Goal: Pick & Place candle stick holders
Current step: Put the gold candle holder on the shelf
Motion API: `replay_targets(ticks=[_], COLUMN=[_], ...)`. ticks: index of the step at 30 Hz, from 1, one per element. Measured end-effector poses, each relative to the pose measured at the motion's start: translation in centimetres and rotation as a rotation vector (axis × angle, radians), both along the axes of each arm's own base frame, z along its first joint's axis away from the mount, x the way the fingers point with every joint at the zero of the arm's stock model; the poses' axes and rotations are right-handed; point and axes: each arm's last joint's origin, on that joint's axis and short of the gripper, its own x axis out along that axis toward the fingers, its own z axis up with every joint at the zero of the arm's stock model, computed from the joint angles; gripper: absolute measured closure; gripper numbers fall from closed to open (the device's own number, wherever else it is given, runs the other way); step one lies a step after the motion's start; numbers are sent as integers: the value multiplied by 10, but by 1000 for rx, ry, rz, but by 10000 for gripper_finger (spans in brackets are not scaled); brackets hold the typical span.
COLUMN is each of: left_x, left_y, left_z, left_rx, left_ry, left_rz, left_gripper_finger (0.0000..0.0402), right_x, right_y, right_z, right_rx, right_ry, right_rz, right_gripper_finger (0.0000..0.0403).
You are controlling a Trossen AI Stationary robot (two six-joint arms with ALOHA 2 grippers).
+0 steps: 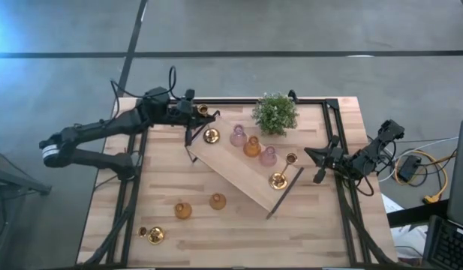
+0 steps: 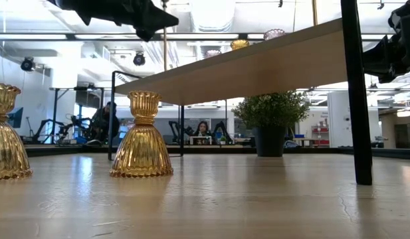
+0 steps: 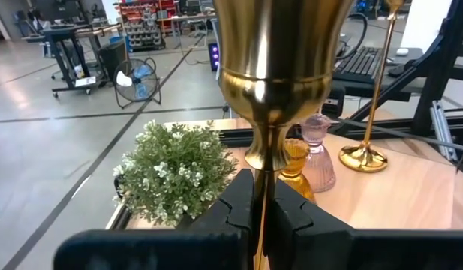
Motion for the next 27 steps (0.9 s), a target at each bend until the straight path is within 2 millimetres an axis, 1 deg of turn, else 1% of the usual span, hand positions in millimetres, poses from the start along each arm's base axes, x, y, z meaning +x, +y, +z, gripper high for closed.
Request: replay_targets(ticks=[8, 14, 27], left_x=[0, 0, 0], left_y=[3, 4, 5], left_z=[-1, -4, -3], left_rx=[3, -9, 5], left_ry=[4, 26, 18], left_rz=[13, 17, 21], left_gripper_finger=[389, 368, 370], right_x=[0, 0, 0], right_y=[0, 0, 0], right_z=[0, 0, 0], right_rx=[-1, 0, 0], right_ry=[0, 0, 0], right_rz=[0, 0, 0], right_gripper_finger=[394, 394, 394])
